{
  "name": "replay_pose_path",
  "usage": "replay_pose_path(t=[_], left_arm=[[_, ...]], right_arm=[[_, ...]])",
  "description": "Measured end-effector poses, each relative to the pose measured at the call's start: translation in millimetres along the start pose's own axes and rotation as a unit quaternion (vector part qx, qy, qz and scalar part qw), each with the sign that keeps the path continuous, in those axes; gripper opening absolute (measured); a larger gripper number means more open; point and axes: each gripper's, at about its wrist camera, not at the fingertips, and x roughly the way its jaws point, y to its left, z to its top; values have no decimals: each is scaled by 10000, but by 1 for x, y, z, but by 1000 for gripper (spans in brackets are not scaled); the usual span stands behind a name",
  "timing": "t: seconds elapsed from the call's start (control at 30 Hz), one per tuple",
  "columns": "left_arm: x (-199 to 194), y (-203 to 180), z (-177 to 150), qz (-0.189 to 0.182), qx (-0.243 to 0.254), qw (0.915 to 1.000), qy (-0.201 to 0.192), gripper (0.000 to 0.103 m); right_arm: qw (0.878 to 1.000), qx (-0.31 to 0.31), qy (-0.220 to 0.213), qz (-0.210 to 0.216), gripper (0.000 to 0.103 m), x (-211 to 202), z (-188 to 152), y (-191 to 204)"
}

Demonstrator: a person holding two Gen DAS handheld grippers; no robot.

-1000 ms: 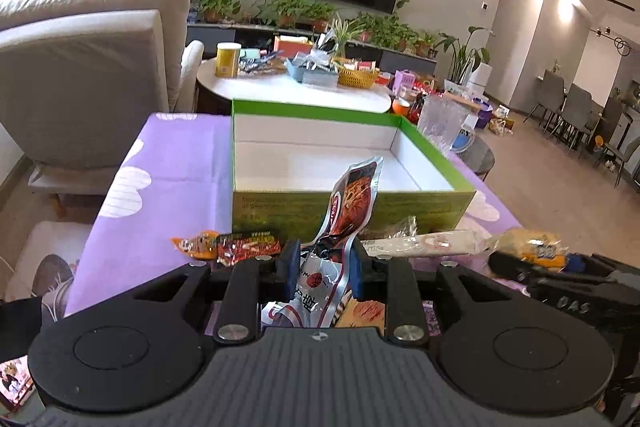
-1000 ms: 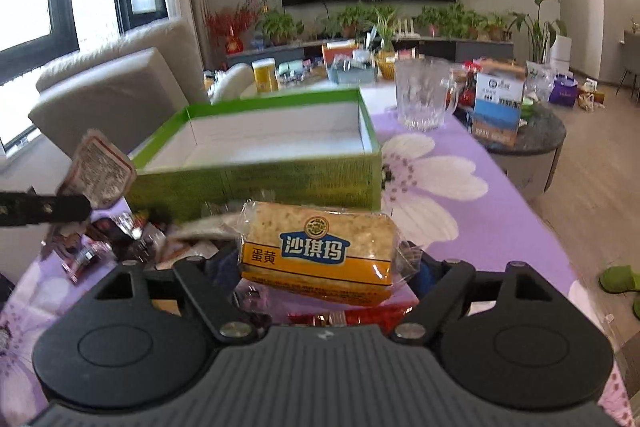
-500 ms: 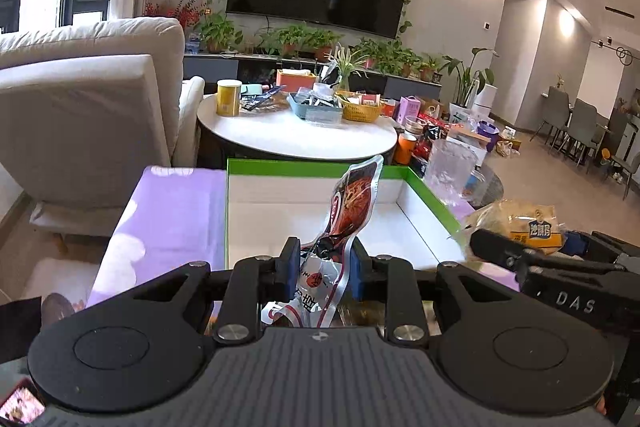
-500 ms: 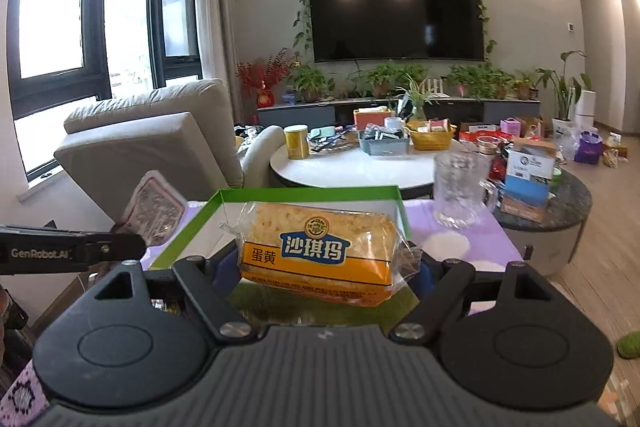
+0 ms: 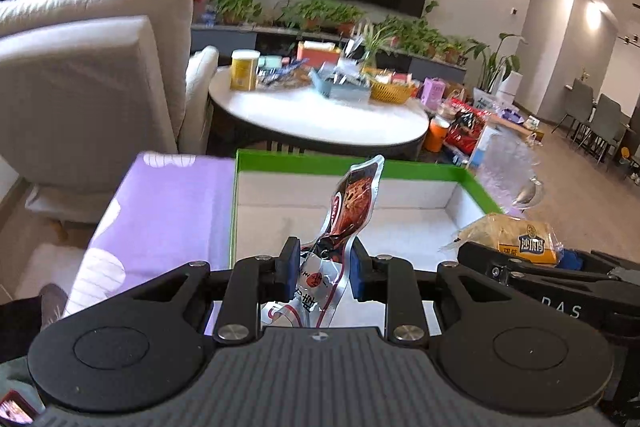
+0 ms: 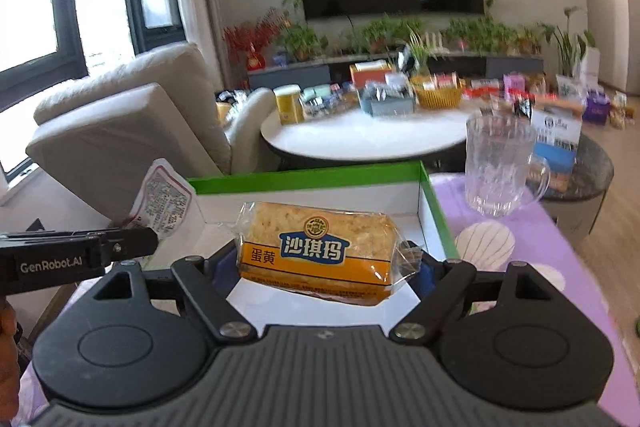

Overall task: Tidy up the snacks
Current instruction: 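Carry both snacks over the green box, lower them in and open both tools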

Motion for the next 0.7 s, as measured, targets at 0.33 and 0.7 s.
replay_pose_path(t=[0.33,0.7], left_arm=[[12,5,-17,121,-19,9985,535,23],[-38,-2,-26,-40,83,9993,363,24]], right_arm=[[9963,-264,800,-168,59,17,-17,8],[9974,-454,455,-336,59,-28,-23,2]])
